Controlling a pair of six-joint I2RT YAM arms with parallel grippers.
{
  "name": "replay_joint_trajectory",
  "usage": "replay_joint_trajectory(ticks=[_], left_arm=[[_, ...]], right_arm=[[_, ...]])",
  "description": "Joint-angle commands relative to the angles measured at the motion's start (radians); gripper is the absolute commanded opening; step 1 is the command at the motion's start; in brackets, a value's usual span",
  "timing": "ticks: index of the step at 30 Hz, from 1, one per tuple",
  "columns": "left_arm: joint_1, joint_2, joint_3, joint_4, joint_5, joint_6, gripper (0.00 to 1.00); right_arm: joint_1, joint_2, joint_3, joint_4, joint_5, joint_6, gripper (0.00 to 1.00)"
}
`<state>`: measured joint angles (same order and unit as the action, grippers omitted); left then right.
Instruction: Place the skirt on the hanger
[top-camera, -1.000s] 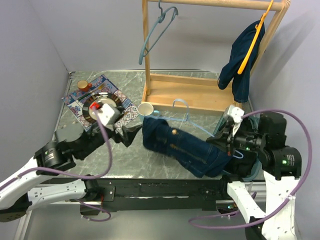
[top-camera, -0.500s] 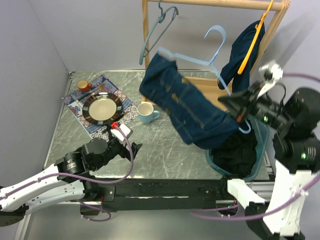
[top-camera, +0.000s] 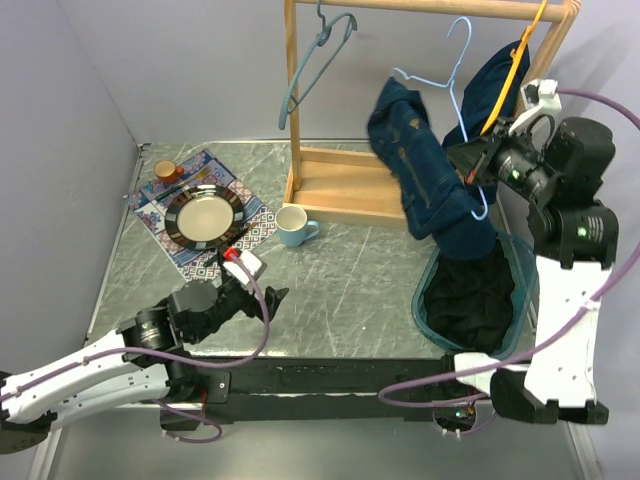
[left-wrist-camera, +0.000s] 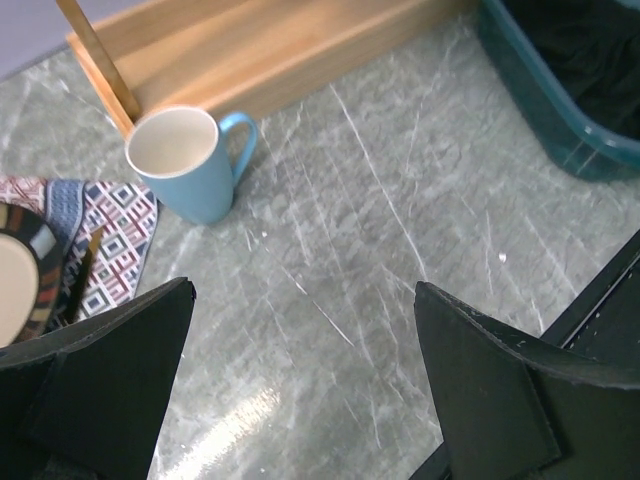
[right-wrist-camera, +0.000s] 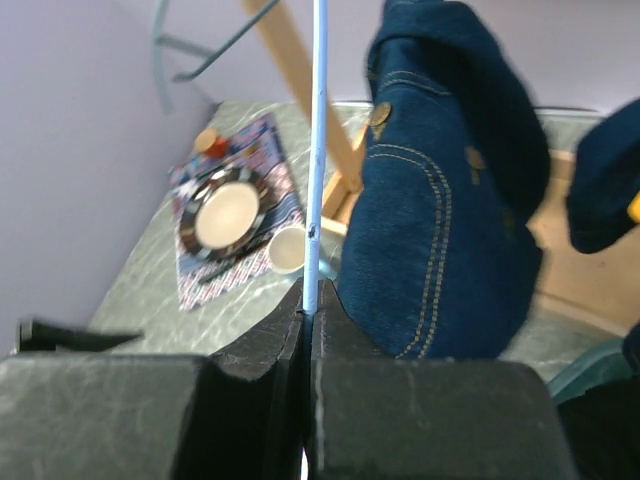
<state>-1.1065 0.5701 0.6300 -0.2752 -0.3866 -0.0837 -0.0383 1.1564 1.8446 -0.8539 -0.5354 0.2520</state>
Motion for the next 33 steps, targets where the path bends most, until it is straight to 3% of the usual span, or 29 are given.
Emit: replay_joint_trajectory(ticks=[1, 11, 20, 29, 33], left_arm=[[0.002, 0.045, 0.005, 0.038, 0.017, -0.03, 0.97], [0.004, 0.05, 0.0, 0.044, 0.008, -0.022, 0.97], [0.004, 0.063, -0.003, 0.047, -0.003, -0.021, 0.97], [0.008, 0.063, -0.001, 0.044, -0.002, -0.016, 0.97], [0.008, 0.063, 0.0, 0.042, 0.006, -0.016, 0.97]], right_arm=[[-0.003, 0.058, 0.129, 0.211, 0.12, 0.084, 0.0], [-0.002, 0.314, 0.292, 0.325, 0.265, 0.28, 0.0], [-0.002, 0.465, 0.37, 0.374, 0.365, 0.288, 0.0], [-0.002, 0.411, 0.164, 0.45, 0.269, 0.342, 0.0], [-0.002, 0.362, 0.056, 0.5, 0.229, 0.349, 0.09]])
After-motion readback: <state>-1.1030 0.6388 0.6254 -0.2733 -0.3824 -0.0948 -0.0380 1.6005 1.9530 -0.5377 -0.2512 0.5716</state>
